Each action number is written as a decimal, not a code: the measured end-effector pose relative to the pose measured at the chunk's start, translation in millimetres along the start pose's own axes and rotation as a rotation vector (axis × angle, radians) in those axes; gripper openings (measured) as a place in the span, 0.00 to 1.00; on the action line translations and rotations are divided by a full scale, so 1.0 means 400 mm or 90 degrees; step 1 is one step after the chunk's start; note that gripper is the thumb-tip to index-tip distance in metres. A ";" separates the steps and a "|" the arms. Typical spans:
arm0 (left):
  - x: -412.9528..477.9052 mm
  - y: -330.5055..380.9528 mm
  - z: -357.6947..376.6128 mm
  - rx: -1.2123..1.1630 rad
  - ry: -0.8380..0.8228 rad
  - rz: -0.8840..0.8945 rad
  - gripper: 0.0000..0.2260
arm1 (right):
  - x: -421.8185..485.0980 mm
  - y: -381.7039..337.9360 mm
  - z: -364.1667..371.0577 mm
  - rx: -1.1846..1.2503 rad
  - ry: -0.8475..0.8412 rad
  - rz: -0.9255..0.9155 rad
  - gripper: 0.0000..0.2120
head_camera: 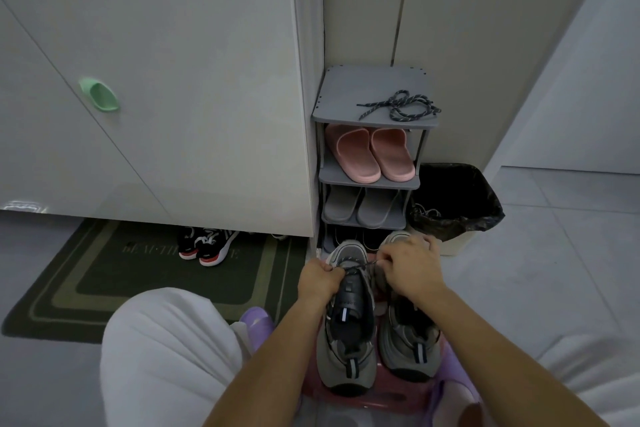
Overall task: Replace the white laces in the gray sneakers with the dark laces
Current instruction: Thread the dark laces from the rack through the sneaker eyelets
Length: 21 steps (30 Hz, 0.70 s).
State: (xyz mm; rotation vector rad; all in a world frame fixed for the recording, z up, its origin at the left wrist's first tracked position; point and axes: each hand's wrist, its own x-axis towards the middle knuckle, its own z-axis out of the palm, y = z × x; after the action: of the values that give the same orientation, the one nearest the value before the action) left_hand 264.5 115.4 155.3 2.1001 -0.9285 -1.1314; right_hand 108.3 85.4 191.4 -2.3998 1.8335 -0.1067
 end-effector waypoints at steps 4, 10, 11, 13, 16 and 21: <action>0.000 0.004 -0.003 0.027 -0.007 -0.012 0.15 | -0.018 0.045 -0.033 0.006 0.025 0.058 0.08; 0.014 0.011 -0.019 -0.044 -0.085 -0.053 0.11 | -0.040 0.070 -0.050 0.024 -0.011 0.092 0.09; 0.018 0.005 -0.031 -0.070 -0.106 -0.071 0.10 | -0.039 0.082 -0.060 0.020 -0.022 0.099 0.09; 0.035 -0.015 -0.062 -0.039 -0.121 -0.089 0.08 | -0.037 0.114 -0.087 -0.003 -0.053 0.114 0.08; 0.053 -0.041 -0.099 0.223 -0.121 -0.095 0.11 | -0.035 0.164 -0.133 0.054 -0.150 0.147 0.07; 0.006 0.017 -0.089 0.189 -0.033 0.126 0.07 | -0.017 0.143 -0.194 0.481 -0.181 0.186 0.02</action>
State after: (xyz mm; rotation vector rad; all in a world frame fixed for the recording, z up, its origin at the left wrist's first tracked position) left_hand 294.2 115.1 176.4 2.1558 -1.3684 -0.9999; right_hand 41.7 73.2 260.7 -1.5399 1.5992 -0.3394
